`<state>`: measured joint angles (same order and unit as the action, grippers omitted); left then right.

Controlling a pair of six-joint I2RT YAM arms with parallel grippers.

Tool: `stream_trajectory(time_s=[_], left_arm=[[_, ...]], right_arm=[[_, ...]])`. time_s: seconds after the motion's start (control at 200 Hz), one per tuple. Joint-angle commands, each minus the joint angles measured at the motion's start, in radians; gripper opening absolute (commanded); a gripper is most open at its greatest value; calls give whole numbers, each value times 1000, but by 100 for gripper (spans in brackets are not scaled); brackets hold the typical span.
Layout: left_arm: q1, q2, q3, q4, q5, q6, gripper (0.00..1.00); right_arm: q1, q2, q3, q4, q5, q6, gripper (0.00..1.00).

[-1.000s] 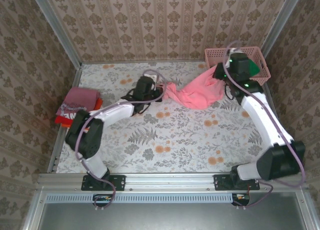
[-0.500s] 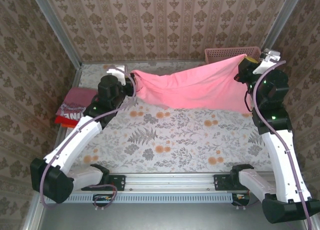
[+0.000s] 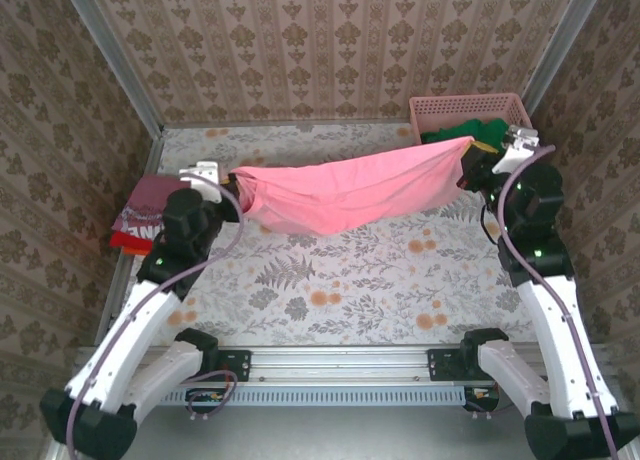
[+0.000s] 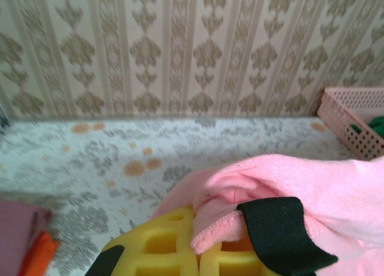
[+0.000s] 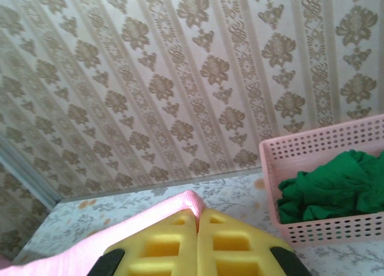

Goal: Fold and stack the t-shirts

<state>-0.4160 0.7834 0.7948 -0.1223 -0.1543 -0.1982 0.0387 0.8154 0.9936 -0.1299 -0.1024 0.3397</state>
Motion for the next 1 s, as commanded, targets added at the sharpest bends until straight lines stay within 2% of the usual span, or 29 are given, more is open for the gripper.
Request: stream_trajectory(time_s=[0.0,0.18,0.38,0.525,0.725,0.885,0.995], left_arm=[[13,-123,34,-70,-56,74,0],[14,-211,115,-204,-65,110,0],[24,-107,70,-103,-94,192,0],[72,95,0,97,-30,223,0],[138,442,-11,346,26,200,0],[161,683,89,410,63,205,2],[184,831,204,370,100,193,5]], right_arm=[[-5,-87,-2,55,-78,-4,0],[-4,-134,10,-4,-42,-30,0],[-4,-21,-31,24,-9,-44,0],[-5,149,-92,127,28,-39,0],[-5,475,-95,294,86,-29,0],[-7,748,3,366,131,-29,0],[-12,889,85,388,172,-15,0]])
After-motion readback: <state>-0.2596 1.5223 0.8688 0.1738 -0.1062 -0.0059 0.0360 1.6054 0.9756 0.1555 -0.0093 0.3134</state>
